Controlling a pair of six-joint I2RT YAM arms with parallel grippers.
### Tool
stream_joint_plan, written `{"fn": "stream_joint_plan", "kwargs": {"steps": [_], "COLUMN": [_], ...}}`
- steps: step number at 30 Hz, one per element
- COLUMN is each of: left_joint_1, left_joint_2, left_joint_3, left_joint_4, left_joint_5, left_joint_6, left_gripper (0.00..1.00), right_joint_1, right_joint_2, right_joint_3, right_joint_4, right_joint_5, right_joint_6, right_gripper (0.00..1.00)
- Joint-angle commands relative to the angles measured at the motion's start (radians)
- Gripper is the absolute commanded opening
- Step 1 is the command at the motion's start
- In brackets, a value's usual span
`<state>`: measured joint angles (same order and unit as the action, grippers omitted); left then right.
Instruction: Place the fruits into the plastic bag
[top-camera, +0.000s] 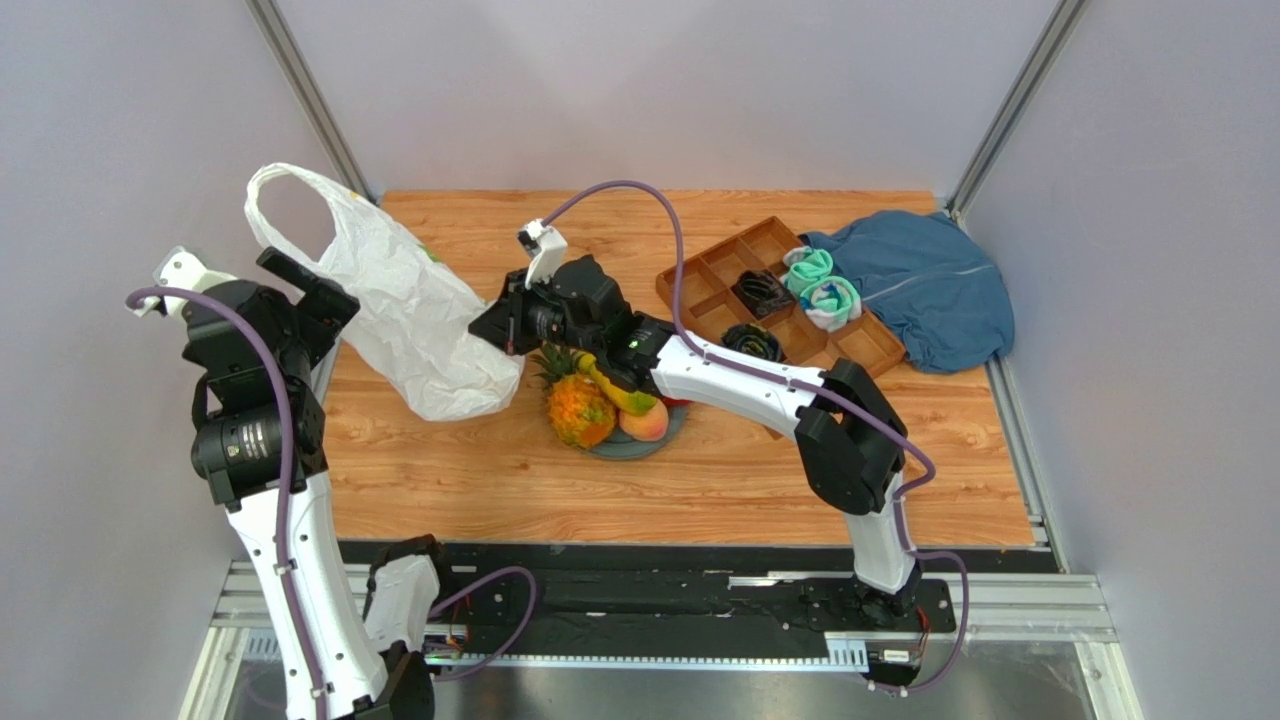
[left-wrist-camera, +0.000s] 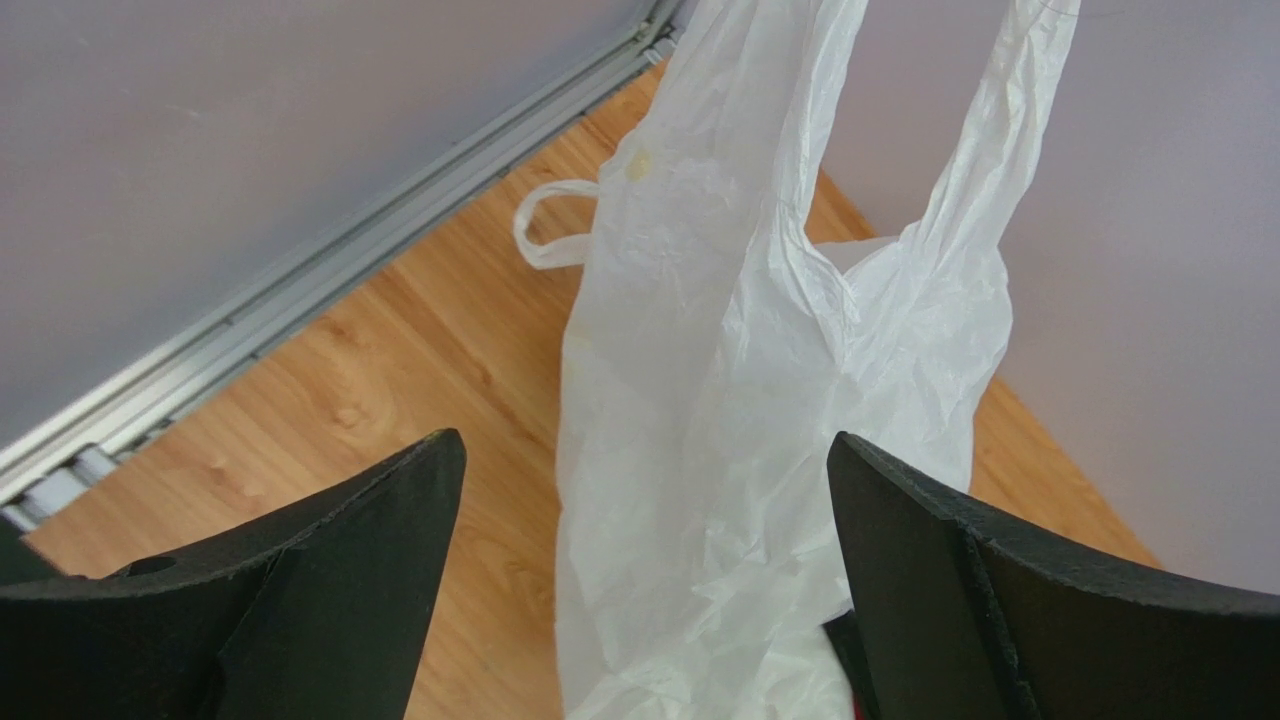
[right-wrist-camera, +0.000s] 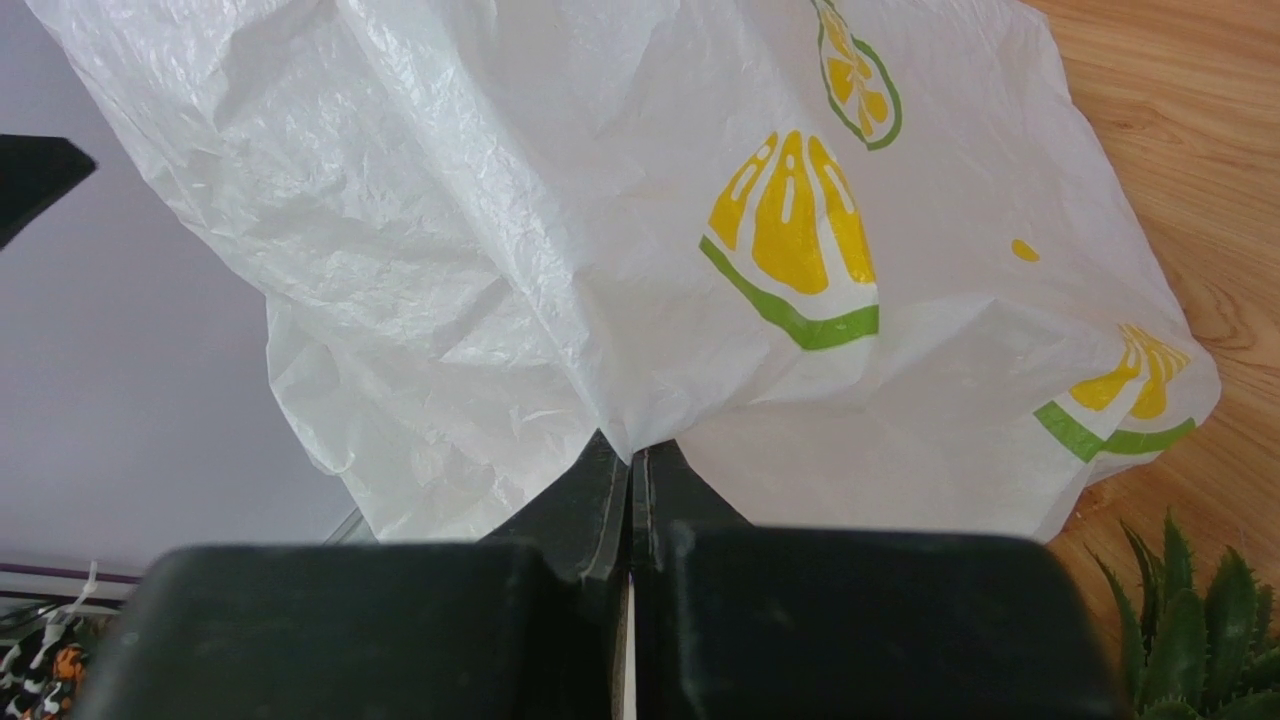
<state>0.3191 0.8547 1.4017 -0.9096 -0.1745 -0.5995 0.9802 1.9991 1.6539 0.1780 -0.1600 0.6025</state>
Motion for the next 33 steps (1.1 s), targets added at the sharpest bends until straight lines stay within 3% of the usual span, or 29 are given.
{"fn": "stream_joint_plan", "kwargs": {"steps": [1, 9, 18, 21, 22, 24, 25, 26, 28, 30, 33], "left_joint_1": [0.049, 0.158, 0.181, 0.181, 0.181, 0.179, 0.179, 0.179, 0.179, 0.163, 0.098], "left_joint_2": [0.015, 0.073, 0.109, 0.129, 0.135, 0.135, 0.129, 0.126, 0.112, 0.103, 0.087], "left_joint_3": [-0.09, -0.135, -0.204, -0.204, -0.202, -0.198, -0.191, -0.184, -0.158, -0.139, -0.104], "left_joint_4": [0.211, 0.388, 0.5, 0.511, 0.511, 0.524, 0.532, 0.543, 0.566, 0.595, 0.562], "left_joint_5": [0.211, 0.314, 0.388, 0.415, 0.428, 0.435, 0.437, 0.437, 0.464, 0.51, 0.57], "left_joint_6": [-0.126, -0.233, -0.261, -0.24, -0.229, -0.182, -0.163, -0.12, -0.06, 0.059, 0.265], "left_gripper": [0.99, 0.98, 0.9, 0.78, 0.55, 0.32, 0.11, 0.01, 0.0, 0.0, 0.0], "right_joint_1": [-0.003, -0.006, -0.005, -0.006, -0.006, -0.005, -0.005, -0.002, 0.005, 0.014, 0.017], "right_joint_2": [-0.053, -0.048, -0.022, -0.011, -0.01, -0.002, 0.009, 0.015, 0.038, 0.046, 0.049], "right_joint_3": [-0.002, -0.002, 0.023, 0.023, 0.024, 0.029, 0.036, 0.044, 0.067, 0.063, 0.073], "right_joint_4": [0.06, 0.063, 0.057, 0.06, 0.06, 0.057, 0.051, 0.043, 0.0, -0.011, -0.043], "right_joint_5": [-0.024, -0.056, -0.095, -0.108, -0.114, -0.119, -0.125, -0.13, -0.134, -0.144, -0.167], "right_joint_6": [0.0, -0.023, -0.044, -0.043, -0.044, -0.046, -0.046, -0.05, -0.052, -0.05, -0.072], "right_gripper": [0.0, 0.0, 0.0, 0.0, 0.0, 0.0, 0.0, 0.0, 0.0, 0.09, 0.46]}}
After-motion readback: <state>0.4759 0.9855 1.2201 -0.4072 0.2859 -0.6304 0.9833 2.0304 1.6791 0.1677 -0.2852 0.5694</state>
